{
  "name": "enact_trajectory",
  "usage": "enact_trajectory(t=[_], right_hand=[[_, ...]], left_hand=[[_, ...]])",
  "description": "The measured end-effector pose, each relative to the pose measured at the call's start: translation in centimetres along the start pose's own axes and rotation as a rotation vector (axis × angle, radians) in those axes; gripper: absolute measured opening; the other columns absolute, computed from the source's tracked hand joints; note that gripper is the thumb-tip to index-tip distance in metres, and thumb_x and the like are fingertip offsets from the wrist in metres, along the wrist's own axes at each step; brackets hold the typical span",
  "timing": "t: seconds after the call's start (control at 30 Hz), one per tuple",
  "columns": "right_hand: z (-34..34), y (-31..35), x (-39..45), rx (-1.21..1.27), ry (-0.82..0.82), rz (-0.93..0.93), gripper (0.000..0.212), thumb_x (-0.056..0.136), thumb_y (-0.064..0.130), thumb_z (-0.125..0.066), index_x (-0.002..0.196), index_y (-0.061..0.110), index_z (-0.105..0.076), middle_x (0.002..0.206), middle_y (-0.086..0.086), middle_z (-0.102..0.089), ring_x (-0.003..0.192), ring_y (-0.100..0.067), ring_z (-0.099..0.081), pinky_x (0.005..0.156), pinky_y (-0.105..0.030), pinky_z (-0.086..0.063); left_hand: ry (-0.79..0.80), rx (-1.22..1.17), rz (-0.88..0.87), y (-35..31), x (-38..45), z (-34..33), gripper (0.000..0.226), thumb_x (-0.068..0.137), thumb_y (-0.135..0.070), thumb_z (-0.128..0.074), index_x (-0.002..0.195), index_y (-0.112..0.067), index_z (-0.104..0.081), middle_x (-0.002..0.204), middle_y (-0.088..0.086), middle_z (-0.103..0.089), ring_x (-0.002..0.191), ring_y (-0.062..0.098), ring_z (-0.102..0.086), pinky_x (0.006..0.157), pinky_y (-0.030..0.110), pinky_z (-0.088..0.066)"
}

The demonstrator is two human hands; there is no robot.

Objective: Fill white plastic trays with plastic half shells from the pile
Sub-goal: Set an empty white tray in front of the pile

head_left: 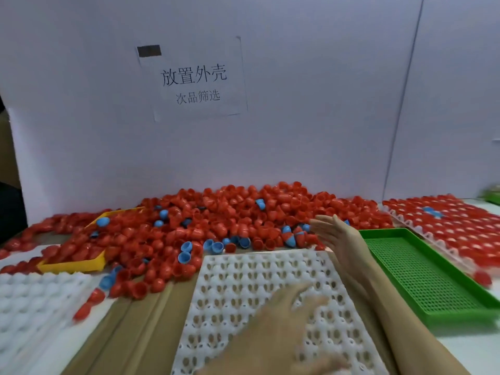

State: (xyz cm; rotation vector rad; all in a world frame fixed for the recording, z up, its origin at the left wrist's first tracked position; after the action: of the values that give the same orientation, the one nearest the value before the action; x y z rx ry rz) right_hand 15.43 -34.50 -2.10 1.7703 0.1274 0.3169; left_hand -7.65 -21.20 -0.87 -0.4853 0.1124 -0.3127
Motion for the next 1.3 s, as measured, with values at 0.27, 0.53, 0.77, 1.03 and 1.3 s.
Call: enact_trajectory(t=[0.27, 0.53, 0.77, 1.03, 1.3], right_hand=[[1.4, 0.0, 0.1, -0.669, 0.009, 0.035, 0.013, 0.102, 0.025, -0.067, 0.103, 0.021, -0.079, 0.101, 0.001, -0.079, 0.098, -0.02, -0.074, 0.081, -0.034, -0.064], [1.2, -0.8, -0.3, -0.901, 0.187, -0.039, 0.012, 0.097, 0.046, -0.07, 0.107, 0.042, -0.074, 0.096, 0.002, -0.075, 0.087, -0.014, -0.074, 0.084, -0.038, -0.063], [1.5, -1.0, -0.1, -0.913, 0.186, -0.022, 0.008, 0.095, 0.048, -0.07, 0.102, 0.046, -0.073, 0.092, 0.006, -0.076, 0.085, -0.009, -0.074, 0.082, -0.034, -0.062], [1.8, -0.6, -0.4, -0.875, 0.258, -0.009, 0.013, 0.095, 0.049, -0.07, 0.105, 0.042, -0.075, 0.088, 0.006, -0.078, 0.077, -0.008, -0.074, 0.07, -0.027, -0.057], [2.7, 0.6, -0.8, -0.593, 0.16, -0.038, 0.02, 0.105, 0.017, -0.062, 0.121, 0.022, -0.073, 0.099, 0.0, -0.081, 0.091, -0.019, -0.078, 0.075, -0.025, -0.062]], left_hand=[[-0.099, 0.152, 0.39, 16.8, -0.4, 4.9, 0.074, 0.065, -0.107, -0.023, 0.131, -0.086, 0.003, 0.167, -0.021, 0.019, 0.151, 0.003, 0.02, 0.125, 0.044, 0.003], [-0.286, 0.007, 0.302, 18.1, 1.3, 5.6, 0.074, 0.069, -0.103, -0.035, 0.136, -0.077, -0.021, 0.164, -0.027, 0.001, 0.151, -0.003, 0.009, 0.126, 0.044, -0.005], [-0.734, -0.159, 0.154, 17.9, -1.0, 7.7, 0.029, 0.1, -0.059, -0.04, 0.121, -0.052, -0.06, 0.12, -0.043, -0.056, 0.122, -0.023, -0.047, 0.107, 0.013, -0.041], [-0.419, 0.091, 0.174, 17.8, -1.5, 7.2, 0.034, 0.099, -0.061, -0.048, 0.122, -0.046, -0.067, 0.139, -0.041, -0.039, 0.126, -0.018, -0.038, 0.094, 0.008, -0.033], [-0.48, 0.239, 0.254, 17.3, -2.5, 8.1, 0.028, 0.092, -0.068, -0.053, 0.092, -0.043, -0.067, 0.106, -0.028, -0.044, 0.077, -0.003, -0.063, 0.057, 0.021, -0.053]])
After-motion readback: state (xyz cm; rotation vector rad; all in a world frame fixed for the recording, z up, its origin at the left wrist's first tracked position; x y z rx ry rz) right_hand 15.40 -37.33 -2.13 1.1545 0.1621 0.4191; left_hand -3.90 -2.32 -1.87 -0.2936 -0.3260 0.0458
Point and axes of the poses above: each hand's wrist, its own x-axis towards the middle knuckle, its own z-axis out of the back of the hand, y = z × x, the point moved 5 cm from there along x, towards the middle knuckle
